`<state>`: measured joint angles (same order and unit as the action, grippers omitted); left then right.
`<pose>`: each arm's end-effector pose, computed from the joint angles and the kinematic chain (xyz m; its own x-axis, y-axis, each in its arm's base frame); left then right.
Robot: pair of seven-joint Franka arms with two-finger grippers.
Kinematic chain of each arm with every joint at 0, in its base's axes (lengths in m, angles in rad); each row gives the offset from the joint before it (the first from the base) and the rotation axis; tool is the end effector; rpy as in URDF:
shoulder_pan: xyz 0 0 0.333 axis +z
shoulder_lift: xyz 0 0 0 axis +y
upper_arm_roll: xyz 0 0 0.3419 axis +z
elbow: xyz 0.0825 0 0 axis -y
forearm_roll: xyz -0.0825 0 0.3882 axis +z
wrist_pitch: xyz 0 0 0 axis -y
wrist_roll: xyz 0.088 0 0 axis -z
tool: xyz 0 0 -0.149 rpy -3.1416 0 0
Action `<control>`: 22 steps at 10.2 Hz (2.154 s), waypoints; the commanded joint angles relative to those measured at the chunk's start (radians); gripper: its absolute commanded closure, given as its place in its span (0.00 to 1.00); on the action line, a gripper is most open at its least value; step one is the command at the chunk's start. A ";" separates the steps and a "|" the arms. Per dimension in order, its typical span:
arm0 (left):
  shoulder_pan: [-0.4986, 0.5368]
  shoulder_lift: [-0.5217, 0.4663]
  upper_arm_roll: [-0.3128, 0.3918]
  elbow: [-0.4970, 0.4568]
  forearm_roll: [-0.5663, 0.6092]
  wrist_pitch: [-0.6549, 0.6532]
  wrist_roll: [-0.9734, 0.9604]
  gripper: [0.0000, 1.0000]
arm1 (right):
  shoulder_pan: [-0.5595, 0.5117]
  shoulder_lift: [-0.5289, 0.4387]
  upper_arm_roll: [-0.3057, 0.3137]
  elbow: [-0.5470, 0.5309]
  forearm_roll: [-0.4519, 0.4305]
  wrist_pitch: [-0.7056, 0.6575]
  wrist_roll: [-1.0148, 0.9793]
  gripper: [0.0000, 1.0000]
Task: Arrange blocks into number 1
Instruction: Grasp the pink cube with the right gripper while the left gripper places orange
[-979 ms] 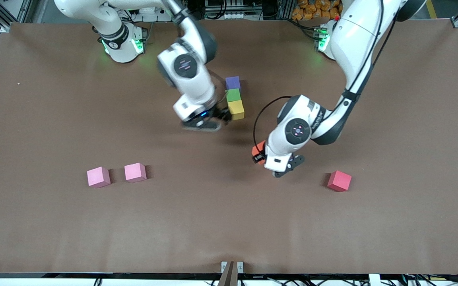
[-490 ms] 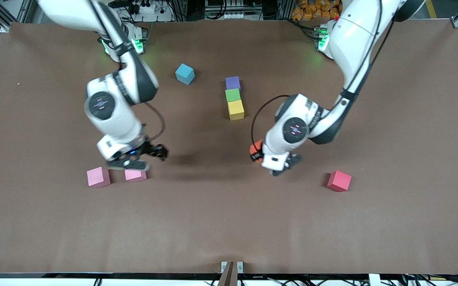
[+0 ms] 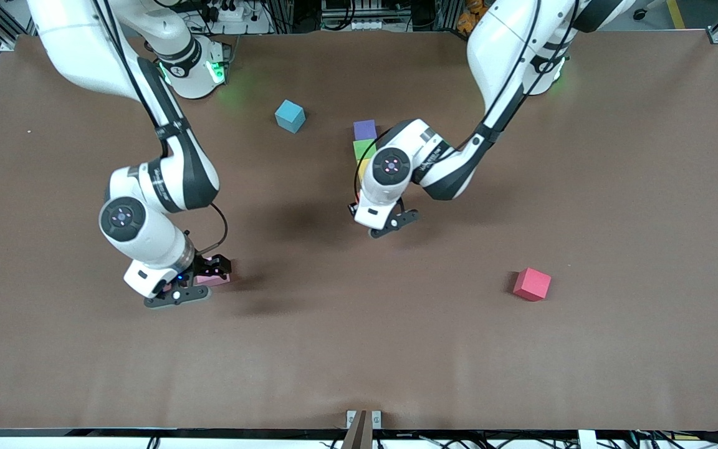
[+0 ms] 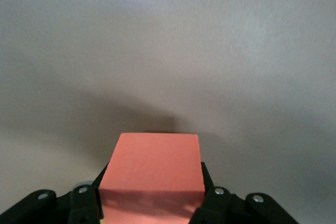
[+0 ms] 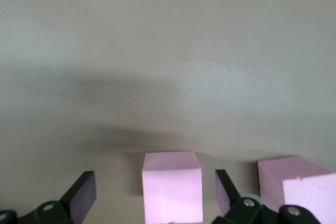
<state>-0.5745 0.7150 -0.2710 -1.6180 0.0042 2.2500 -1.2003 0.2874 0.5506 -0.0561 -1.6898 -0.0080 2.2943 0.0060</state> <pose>0.4807 -0.5128 0.1880 0.9014 0.3920 -0.1836 0.3994 -0.9168 0.0036 0.6813 0.1638 0.2614 0.9698 0.2378 0.0546 0.2361 -0.9711 0.0353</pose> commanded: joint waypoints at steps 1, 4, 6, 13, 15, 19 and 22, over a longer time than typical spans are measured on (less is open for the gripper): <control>-0.007 -0.003 0.007 0.001 0.045 -0.033 0.021 0.62 | -0.031 0.032 0.019 0.024 -0.018 -0.006 -0.075 0.00; -0.042 0.000 0.007 -0.019 0.048 -0.041 0.012 0.62 | -0.050 0.034 0.021 -0.083 -0.004 0.109 -0.081 0.00; -0.053 0.009 0.007 -0.017 0.048 -0.043 0.018 0.59 | -0.051 0.034 0.021 -0.103 0.025 0.112 -0.081 0.00; -0.077 0.009 0.010 -0.008 0.050 -0.085 0.018 0.00 | -0.051 0.040 0.021 -0.145 0.037 0.154 -0.083 0.00; -0.065 -0.017 0.012 -0.003 0.062 -0.127 0.019 0.00 | -0.051 0.040 0.021 -0.146 0.037 0.155 -0.081 0.90; 0.046 -0.101 0.012 0.019 0.074 -0.129 0.001 0.00 | -0.041 0.038 0.021 -0.165 0.048 0.188 -0.081 1.00; 0.189 -0.152 0.012 0.021 0.076 -0.129 -0.060 0.00 | 0.016 0.014 0.022 -0.136 0.060 0.168 -0.052 1.00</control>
<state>-0.4464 0.5981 -0.2495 -1.5880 0.0640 2.1368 -1.2140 0.2730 0.5926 -0.0384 -1.8279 0.0263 2.4698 -0.0588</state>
